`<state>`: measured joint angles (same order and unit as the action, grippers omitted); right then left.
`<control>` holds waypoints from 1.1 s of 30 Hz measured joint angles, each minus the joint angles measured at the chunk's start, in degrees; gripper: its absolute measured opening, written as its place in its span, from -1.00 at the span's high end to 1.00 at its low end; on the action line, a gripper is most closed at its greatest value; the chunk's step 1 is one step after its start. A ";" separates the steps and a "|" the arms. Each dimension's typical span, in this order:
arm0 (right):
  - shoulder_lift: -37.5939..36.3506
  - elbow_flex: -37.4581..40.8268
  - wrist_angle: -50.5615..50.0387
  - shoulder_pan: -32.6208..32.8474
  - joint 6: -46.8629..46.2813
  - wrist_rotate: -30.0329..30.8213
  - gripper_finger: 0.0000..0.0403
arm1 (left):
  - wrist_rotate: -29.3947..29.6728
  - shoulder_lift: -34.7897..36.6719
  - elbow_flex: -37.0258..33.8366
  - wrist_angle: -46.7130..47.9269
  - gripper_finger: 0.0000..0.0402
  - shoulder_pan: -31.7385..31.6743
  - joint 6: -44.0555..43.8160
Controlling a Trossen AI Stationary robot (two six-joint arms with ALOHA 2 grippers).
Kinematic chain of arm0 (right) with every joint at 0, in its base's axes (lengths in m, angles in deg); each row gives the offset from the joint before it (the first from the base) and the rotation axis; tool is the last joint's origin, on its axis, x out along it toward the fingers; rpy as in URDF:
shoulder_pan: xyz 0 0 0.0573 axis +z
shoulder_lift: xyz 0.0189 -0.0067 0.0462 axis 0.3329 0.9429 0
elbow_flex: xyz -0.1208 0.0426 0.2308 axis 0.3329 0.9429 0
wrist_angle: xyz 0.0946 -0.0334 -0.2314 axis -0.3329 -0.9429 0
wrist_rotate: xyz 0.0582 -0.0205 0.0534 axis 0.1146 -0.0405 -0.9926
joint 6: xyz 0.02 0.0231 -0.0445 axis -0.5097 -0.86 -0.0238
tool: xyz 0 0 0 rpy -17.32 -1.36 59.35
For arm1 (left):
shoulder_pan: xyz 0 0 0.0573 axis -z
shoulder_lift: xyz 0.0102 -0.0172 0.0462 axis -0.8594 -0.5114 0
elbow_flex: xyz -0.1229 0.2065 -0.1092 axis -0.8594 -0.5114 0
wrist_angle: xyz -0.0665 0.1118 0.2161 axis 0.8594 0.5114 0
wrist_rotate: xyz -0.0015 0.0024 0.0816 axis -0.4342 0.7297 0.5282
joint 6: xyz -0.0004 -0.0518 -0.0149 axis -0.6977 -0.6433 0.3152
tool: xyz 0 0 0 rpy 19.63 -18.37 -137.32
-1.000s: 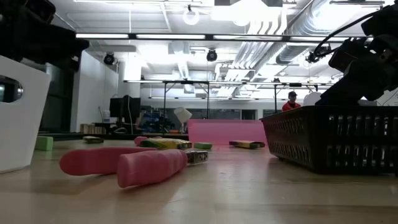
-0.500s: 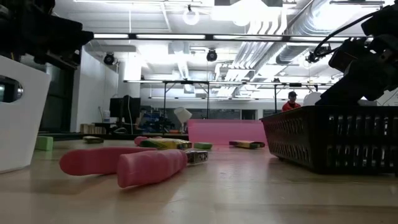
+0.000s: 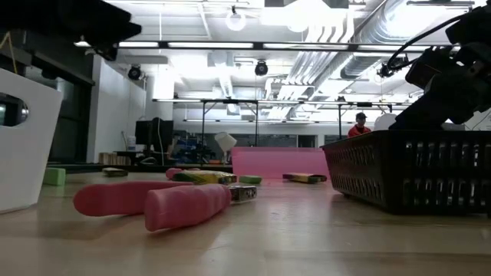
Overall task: Pick & Place School Supplies
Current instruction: Put the yellow crayon box into the pink bin
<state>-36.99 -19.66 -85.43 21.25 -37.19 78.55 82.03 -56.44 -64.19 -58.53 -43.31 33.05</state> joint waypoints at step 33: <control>-0.02 0.00 0.00 0.00 0.00 -0.02 0.45 | 0.81 -30.95 31.86 34.11 0.34 -2.12 0.79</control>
<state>-37.00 -19.66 -85.43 21.26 -37.19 78.53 82.84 -87.39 -32.33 -24.42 -45.43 33.84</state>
